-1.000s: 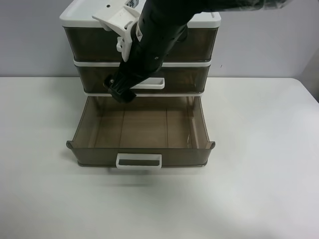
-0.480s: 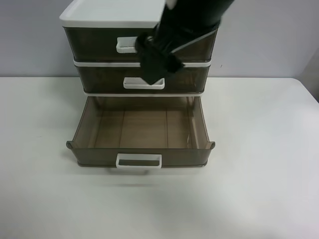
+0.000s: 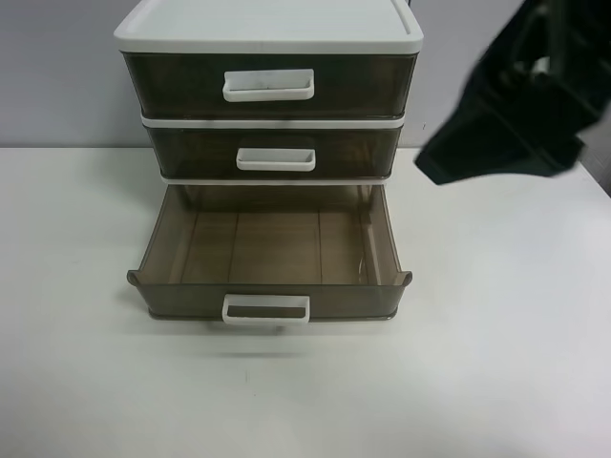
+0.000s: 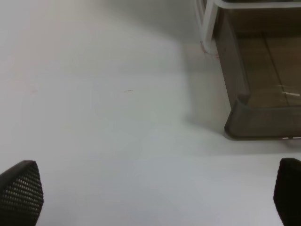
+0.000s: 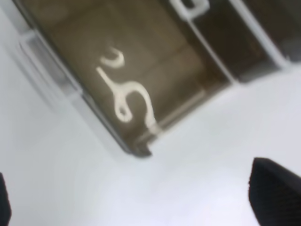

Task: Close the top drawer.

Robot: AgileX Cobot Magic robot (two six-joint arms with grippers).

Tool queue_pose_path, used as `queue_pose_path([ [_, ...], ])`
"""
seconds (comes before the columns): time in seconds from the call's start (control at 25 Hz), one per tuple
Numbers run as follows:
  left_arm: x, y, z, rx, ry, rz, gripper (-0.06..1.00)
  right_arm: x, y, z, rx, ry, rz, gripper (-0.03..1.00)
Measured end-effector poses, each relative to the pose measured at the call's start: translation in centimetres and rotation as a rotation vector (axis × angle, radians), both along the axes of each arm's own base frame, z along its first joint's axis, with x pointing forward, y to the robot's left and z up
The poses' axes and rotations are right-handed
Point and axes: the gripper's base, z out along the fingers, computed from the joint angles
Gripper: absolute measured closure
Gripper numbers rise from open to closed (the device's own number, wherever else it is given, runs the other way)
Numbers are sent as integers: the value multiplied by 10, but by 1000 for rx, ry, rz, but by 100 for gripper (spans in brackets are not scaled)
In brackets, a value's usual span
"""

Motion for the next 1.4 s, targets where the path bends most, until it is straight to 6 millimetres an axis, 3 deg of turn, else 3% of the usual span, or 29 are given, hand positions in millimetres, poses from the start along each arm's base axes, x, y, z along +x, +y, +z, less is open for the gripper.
queue_pose_path([
  [0.28,0,0,0,0,0,0,-5,-54,-64,-16,99,-46,-36,-3],
  [0.52,0,0,0,0,0,0,-5,-89,-106,-42,208,-70,-94,-3],
  [0.72,0,0,0,0,0,0,-5,-111,-136,-69,274,-127,-284,-3],
  [0.88,0,0,0,0,0,0,-5,-127,-148,-97,317,-209,-498,-3],
  [1.08,0,0,0,0,0,0,-5,-141,-146,-122,419,-307,-677,-3],
  [1.4,0,0,0,0,0,0,-5,-139,-143,-124,425,-339,-780,-3],
])
